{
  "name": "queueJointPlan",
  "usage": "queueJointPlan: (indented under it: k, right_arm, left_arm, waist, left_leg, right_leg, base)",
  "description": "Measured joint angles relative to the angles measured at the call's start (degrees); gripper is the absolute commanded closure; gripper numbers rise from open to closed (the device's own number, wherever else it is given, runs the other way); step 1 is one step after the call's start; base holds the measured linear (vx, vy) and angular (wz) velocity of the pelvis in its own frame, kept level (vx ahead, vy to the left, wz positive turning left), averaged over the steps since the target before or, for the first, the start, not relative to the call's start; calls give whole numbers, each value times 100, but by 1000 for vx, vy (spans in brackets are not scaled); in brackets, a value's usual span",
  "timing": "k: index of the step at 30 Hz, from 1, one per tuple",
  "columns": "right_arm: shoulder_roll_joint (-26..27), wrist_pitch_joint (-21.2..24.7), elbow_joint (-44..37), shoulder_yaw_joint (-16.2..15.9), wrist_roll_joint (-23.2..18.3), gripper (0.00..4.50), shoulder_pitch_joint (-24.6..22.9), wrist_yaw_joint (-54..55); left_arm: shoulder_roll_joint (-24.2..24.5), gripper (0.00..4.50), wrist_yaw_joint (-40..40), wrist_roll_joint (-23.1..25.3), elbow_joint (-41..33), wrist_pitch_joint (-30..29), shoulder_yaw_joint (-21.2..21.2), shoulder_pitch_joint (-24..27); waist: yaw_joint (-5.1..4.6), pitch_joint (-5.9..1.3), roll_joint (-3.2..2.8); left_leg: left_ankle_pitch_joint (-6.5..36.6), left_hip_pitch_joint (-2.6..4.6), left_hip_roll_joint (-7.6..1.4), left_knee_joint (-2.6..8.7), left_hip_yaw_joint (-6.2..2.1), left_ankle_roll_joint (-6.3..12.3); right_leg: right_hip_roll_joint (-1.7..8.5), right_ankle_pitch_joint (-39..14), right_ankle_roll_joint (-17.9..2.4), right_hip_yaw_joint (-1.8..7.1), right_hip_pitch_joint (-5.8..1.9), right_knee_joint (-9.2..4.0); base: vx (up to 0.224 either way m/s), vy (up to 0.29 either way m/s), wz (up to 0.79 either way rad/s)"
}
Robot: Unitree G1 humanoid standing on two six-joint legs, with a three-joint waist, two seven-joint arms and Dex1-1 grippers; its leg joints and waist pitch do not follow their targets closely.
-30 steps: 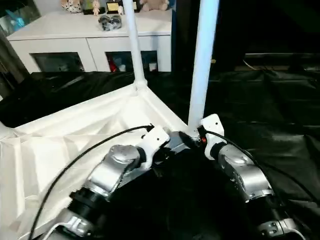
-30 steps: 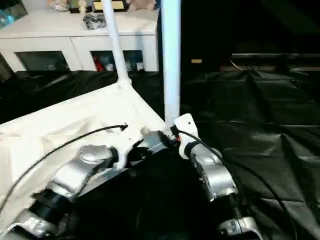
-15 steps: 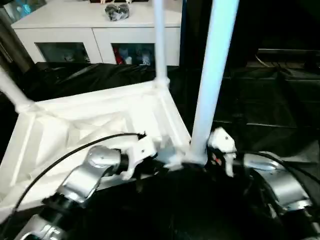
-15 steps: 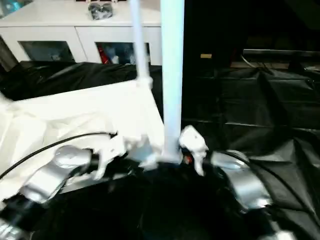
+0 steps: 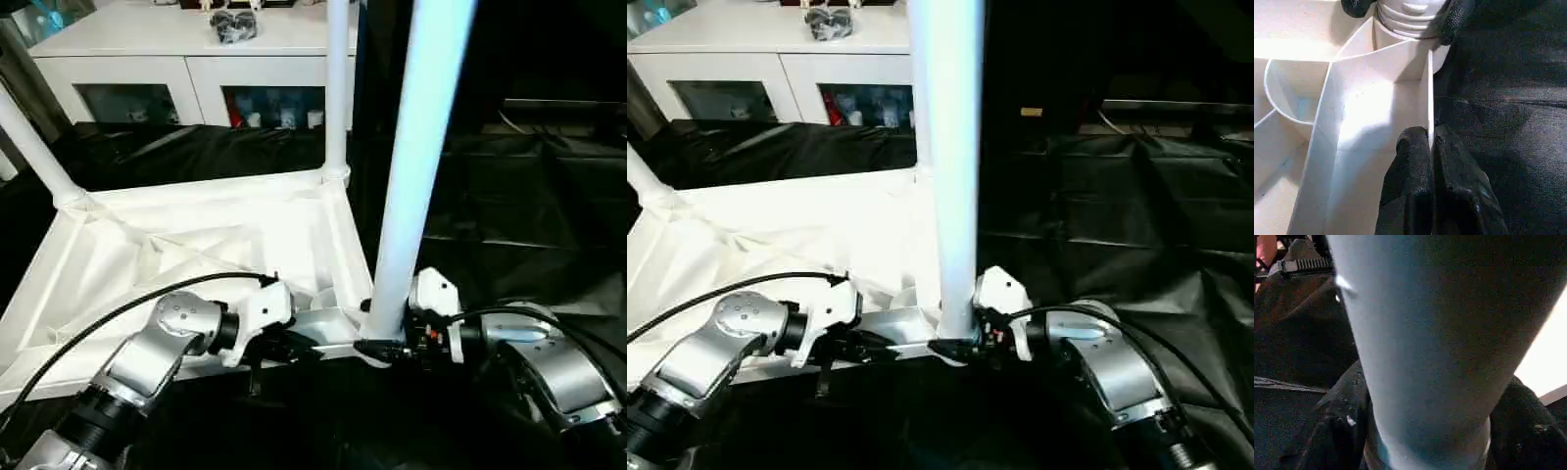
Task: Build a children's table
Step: Rotate leg to tighten
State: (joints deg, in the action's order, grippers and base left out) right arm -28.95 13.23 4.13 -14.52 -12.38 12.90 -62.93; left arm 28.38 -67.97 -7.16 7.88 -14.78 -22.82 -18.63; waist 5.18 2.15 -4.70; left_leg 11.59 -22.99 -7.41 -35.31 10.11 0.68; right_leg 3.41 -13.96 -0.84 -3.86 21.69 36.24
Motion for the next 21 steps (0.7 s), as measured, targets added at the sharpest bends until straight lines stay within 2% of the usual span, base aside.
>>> queueJointPlan:
  k: [6, 11, 15, 18, 19, 21]
  right_arm:
    - [177, 22, 33, 71, 29, 180, -100, 258]
    - [1127, 169, 809, 548, 416, 180, 236, 2036]
    - [1690, 205, 1329, 758, 611, 180, 567, 3162]
    - [1854, 238, 1482, 784, 734, 180, 699, 3581]
    - [1883, 225, 1487, 792, 771, 124, 701, 3617]
    - [1905, 211, 1487, 802, 777, 110, 698, 3614]
  left_arm:
    - [-191, 450, 205, 90, 97, -17, 15, -25]
    - [-957, 450, 1385, 380, 642, -405, 215, -360]
    - [-1400, 450, 2099, 516, 921, -633, 324, -549]
    - [-1573, 450, 2307, 570, 1004, -756, 367, -615]
    - [-1586, 450, 2315, 581, 1004, -766, 378, -615]
    - [-1593, 450, 2314, 582, 1003, -768, 385, -615]
  waist:
    - [5, -7, -11]
    - [-60, -4, -21]
    - [-151, -2, -8]
    - [-179, -4, -9]
    - [-179, -5, -9]
    - [-176, -7, -12]
  left_leg:
    - [-4, 7, -1, -7, 0, 6]
    - [14, 116, -1, -2, 16, -28]
    - [7, 120, -1, 13, 15, -39]
    - [4, 119, -1, 13, 18, -42]
    - [4, 119, -1, 13, 18, -42]
    - [4, 118, -1, 14, 19, -41]
  right_leg:
    - [0, 3, 0, 0, -9, 4]
    - [7, 21, -14, 8, -93, -3]
    - [8, 23, -13, 8, -90, -12]
    - [9, 28, -11, 11, -91, -16]
    - [9, 30, -12, 12, -90, -16]
    - [9, 34, -15, 12, -89, -16]
  base:
    - [0, 0, 0]
    - [0, 0, 0]
    - [0, 0, 0]
    - [0, 0, 0]
    - [0, 0, 0]
    - [0, 0, 0]
